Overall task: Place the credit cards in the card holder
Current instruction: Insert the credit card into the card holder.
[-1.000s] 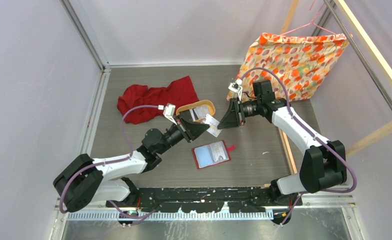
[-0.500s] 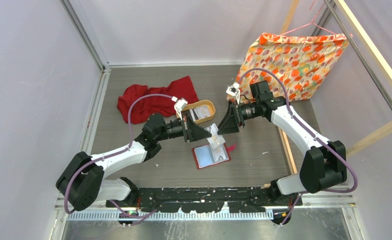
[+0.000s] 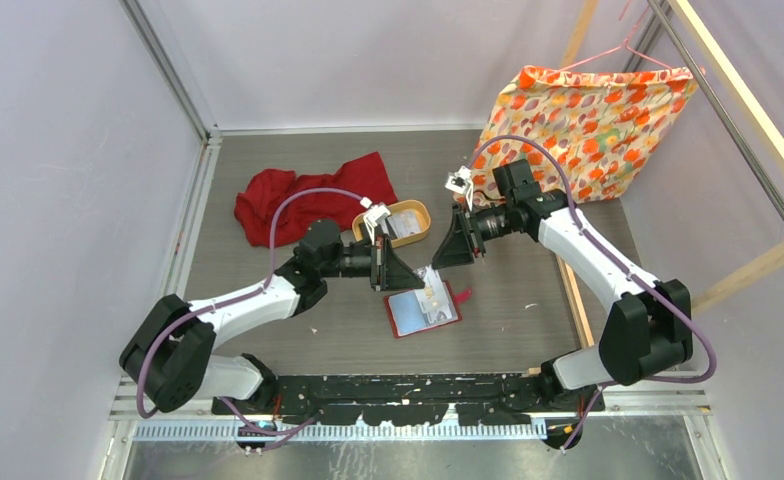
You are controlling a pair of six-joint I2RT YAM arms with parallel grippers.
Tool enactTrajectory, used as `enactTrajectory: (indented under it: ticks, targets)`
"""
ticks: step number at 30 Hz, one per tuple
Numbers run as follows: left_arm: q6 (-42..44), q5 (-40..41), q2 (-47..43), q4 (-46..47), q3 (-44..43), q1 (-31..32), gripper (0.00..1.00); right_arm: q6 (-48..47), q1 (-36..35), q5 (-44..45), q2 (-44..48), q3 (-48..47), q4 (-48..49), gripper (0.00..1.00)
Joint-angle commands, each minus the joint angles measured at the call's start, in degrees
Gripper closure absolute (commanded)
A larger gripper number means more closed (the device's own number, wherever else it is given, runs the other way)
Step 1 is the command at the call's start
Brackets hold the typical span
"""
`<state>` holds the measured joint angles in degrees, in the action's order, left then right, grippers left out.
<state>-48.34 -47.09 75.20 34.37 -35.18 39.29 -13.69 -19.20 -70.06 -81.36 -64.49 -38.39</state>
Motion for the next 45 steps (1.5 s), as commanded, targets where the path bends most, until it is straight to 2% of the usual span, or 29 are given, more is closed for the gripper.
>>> enactTrajectory:
  ticks: [1,7,10,12,20,24,27,29,35,36,38,41,45]
  targets:
    - [2.28,-1.45,-0.5,-1.41,-2.52,-0.26,1.0,-3.72,-1.12,0.53,-0.76,-3.28,-3.38,0.63]
    - [2.7,-0.78,-1.09,-1.72,-2.06,-0.26,1.0,-4.19,-2.1,0.33,-1.25,-3.49,-4.16,0.64]
    - [2.89,0.02,-1.58,-1.7,-1.69,-0.2,1.0,-5.13,-2.51,0.33,-1.39,-3.9,-5.13,0.73]
    - [3.05,0.76,-1.94,-1.65,-1.34,-0.26,1.0,-5.72,-2.67,-0.03,-1.6,-4.1,-5.84,0.76]
    - [3.87,3.0,-3.83,-2.2,0.21,-0.26,1.0,-6.8,-4.12,-0.7,-2.52,-4.41,-6.92,0.77]
    - [3.2,3.34,-3.96,-0.72,1.48,-0.26,1.0,-7.21,-4.37,-1.83,-3.21,-4.42,-7.17,0.99]
    - [3.28,4.41,-4.32,-1.14,2.01,-0.26,0.99,-9.31,-4.36,-2.02,-3.54,-4.32,-8.28,0.99]
    - [3.42,4.86,-4.72,-1.63,2.19,-0.26,0.93,-11.31,-4.41,-2.18,-4.3,-4.69,-9.81,0.99]
    - [4.07,7.91,-7.56,-4.84,3.43,-0.22,0.52,-16.35,-4.29,-1.05,-5.98,-6.13,-14.26,0.99]
    - [4.22,8.38,-8.27,-5.17,3.87,-0.25,0.48,-16.63,-4.3,-0.8,-6.05,-6.14,-14.32,0.99]
    - [4.85,9.79,-10.05,-6.58,4.81,-0.22,0.43,-17.11,-4.11,-0.58,-6.34,-6.21,-14.68,0.99]
    - [7.62,12.94,-13.68,-11.59,6.26,-0.22,0.41,-17.41,-3.48,-0.28,-6.68,-6.11,-14.83,0.99]
    - [10.61,21.54,-20.9,-18.05,8.98,-0.41,0.33,-17.2,-2.65,0.07,-6.81,-5.25,-13.96,0.99]
